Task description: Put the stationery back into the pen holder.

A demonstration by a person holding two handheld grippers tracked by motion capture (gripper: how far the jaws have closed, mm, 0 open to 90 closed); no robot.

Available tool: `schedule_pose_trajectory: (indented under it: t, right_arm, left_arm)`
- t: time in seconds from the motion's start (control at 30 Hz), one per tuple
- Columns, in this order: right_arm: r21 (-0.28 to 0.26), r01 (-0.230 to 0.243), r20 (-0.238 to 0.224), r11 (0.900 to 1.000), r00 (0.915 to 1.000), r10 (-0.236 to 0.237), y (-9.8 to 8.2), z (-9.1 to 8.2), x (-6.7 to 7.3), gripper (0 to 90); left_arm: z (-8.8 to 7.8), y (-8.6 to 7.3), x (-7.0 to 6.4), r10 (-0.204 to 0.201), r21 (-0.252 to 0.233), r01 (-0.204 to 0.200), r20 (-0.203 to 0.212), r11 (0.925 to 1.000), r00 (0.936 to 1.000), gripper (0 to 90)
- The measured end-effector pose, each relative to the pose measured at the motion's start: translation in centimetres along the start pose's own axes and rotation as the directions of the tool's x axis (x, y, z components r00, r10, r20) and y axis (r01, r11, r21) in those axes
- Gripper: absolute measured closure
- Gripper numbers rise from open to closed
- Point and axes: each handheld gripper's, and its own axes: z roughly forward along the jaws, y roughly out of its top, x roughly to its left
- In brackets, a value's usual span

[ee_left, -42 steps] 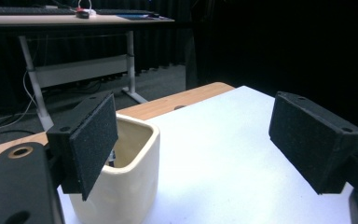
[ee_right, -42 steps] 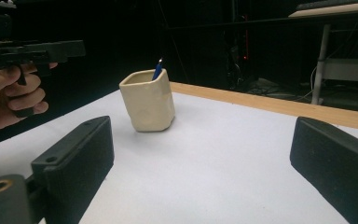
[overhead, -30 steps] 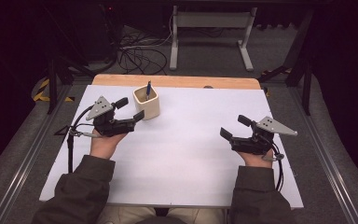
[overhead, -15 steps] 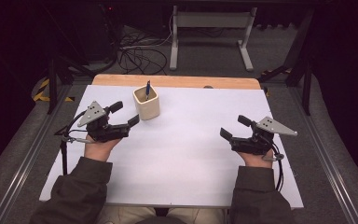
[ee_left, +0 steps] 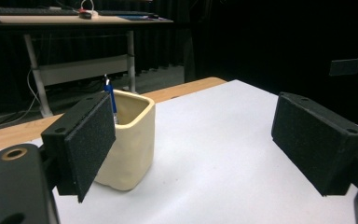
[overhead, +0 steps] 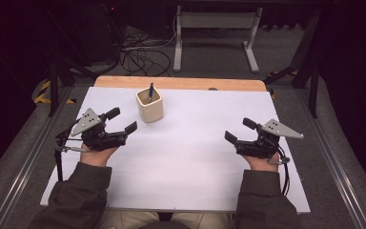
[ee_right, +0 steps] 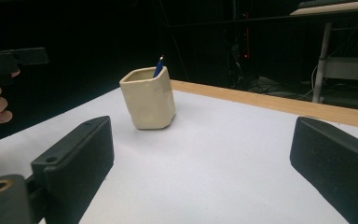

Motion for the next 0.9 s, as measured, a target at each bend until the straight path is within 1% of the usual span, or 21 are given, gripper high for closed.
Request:
schedule_pose_trajectory:
  t: [0.1, 0.17, 0.27, 0.43, 0.53, 0.6, 0.67, 0.77, 0.9]
  right_arm:
    - [-0.001, 0.002, -0.001, 1.000, 1.0000, -0.002, 0.0, 0.0, 0.0, 6.8]
    - [-0.001, 0.002, -0.002, 1.000, 1.0000, -0.002, 0.0, 0.0, 0.0, 6.8]
    - [-0.001, 0.003, -0.001, 1.000, 1.0000, -0.003, 0.0, 0.0, 0.0, 6.8]
    - [0.001, 0.002, -0.001, 1.000, 1.0000, -0.002, 0.0, 0.0, 0.0, 6.8]
    - [-0.001, 0.004, 0.000, 1.000, 1.0000, -0.004, 0.0, 0.0, 0.0, 6.8]
    - [-0.001, 0.003, 0.000, 1.000, 1.0000, -0.003, 0.0, 0.0, 0.0, 6.8]
    - [-0.001, 0.004, 0.000, 1.000, 1.0000, -0.004, 0.0, 0.0, 0.0, 6.8]
    - [-0.002, 0.006, 0.000, 1.000, 1.0000, -0.006, 0.0, 0.0, -0.1, 6.8]
    - [0.001, 0.001, 0.001, 1.000, 1.0000, -0.001, 0.0, 0.0, 0.0, 6.8]
  left_arm:
    - [-0.4, -0.1, -0.1, -0.007, -0.004, 0.007, -0.001, 1.0000, 1.0000, 14.3]
    - [-0.7, -0.1, -0.1, 0.000, -0.003, 0.000, -0.004, 1.0000, 1.0000, 13.7]
    - [-1.2, -0.1, 0.0, 0.001, -0.007, -0.001, -0.014, 1.0000, 0.9999, 13.0]
    - [-1.9, -0.1, 0.0, 0.003, -0.008, -0.003, -0.019, 1.0000, 0.9998, 11.9]
    - [-2.2, -0.1, 0.0, 0.001, -0.013, -0.002, -0.019, 0.9999, 0.9998, 11.1]
    - [-2.4, -0.1, 0.0, 0.008, -0.014, -0.008, -0.018, 0.9999, 0.9998, 10.6]
    - [-2.5, -0.1, -0.2, 0.002, -0.022, -0.003, -0.018, 0.9997, 0.9998, 10.3]
    - [-2.7, 0.0, -0.2, 0.013, -0.020, -0.013, -0.017, 0.9997, 0.9998, 9.5]
    - [-3.0, -0.2, -0.2, 0.010, -0.018, -0.010, -0.019, 0.9998, 0.9998, 8.7]
